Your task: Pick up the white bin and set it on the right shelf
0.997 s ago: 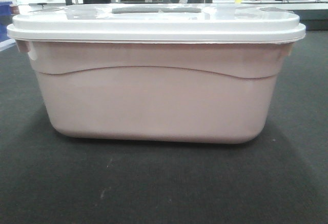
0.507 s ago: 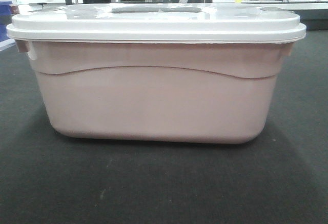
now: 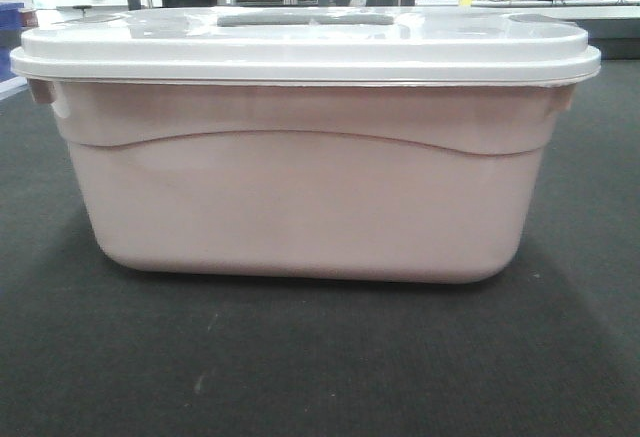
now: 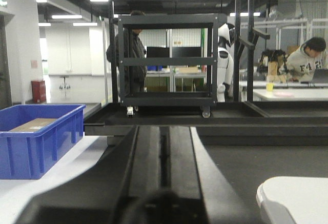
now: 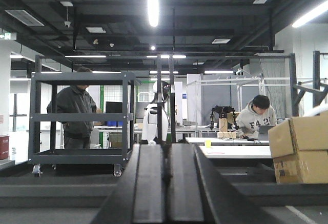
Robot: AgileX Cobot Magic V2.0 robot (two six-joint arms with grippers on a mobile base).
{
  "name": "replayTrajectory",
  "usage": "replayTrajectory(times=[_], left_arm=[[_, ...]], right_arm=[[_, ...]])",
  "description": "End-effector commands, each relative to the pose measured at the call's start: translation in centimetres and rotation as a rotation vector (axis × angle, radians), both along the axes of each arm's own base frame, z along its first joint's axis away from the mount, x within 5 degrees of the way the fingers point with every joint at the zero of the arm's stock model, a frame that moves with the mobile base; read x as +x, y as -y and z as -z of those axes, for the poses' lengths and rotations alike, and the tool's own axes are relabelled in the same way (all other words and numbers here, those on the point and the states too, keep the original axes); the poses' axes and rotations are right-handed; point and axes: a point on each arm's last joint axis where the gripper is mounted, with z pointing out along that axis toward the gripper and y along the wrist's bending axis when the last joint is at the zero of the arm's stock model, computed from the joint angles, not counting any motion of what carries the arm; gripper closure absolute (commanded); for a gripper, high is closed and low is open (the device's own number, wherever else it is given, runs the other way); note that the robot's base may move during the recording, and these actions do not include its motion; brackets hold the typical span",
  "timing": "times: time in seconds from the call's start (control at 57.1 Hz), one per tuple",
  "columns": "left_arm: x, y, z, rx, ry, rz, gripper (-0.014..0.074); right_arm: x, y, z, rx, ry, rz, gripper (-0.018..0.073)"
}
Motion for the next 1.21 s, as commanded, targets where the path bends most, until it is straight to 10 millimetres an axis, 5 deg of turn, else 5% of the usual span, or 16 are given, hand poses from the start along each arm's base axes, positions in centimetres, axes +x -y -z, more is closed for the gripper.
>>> replayTrajectory(times=[0.0, 0.105, 0.227, 0.367, 0.7, 0.892, 1.05, 1.19], left_arm=[[1.0, 0.1, -3.7, -0.022, -0.026, 0.011, 0.0621], [3.3, 0.3, -4.9, -0.057, -0.133, 0.033, 0.0484], [6.1, 0.7, -5.2, -0.130, -0.227, 0.068, 0.0309], [8.0, 1.4, -5.1, -0.260, -0.350, 0.141, 0.0242], [13.6, 3.0, -7.1, -0.313, -0.675, 0.258, 0.0242], [17.8, 2.7, -7.2, -0.286, -0.819, 0.453, 0.0242], [20.6, -0.3, -6.6, -0.430, -0.800, 0.659, 0.0242], [22.8, -2.6, -4.4, -0.529, -0.835, 0.817, 0.0242]], right_arm=[[1.3, 0.1, -3.3, 0.004, 0.022, 0.004, 0.0480], [4.0, 0.2, -4.4, 0.006, -0.051, 0.004, 0.0396], [7.4, 0.2, -4.9, 0.009, -0.152, 0.003, 0.0158], [10.3, 0.3, -5.3, 0.012, -0.269, -0.002, -0.0092], [14.3, -0.3, -8.9, 0.199, -0.582, -0.134, -0.0065], [16.5, 1.2, -10.9, 0.366, -0.720, -0.159, -0.0065], [18.5, 3.5, -9.9, 0.459, -0.844, -0.213, -0.0065], [20.9, 4.2, -7.7, 0.459, -0.951, -0.520, -0.0065]])
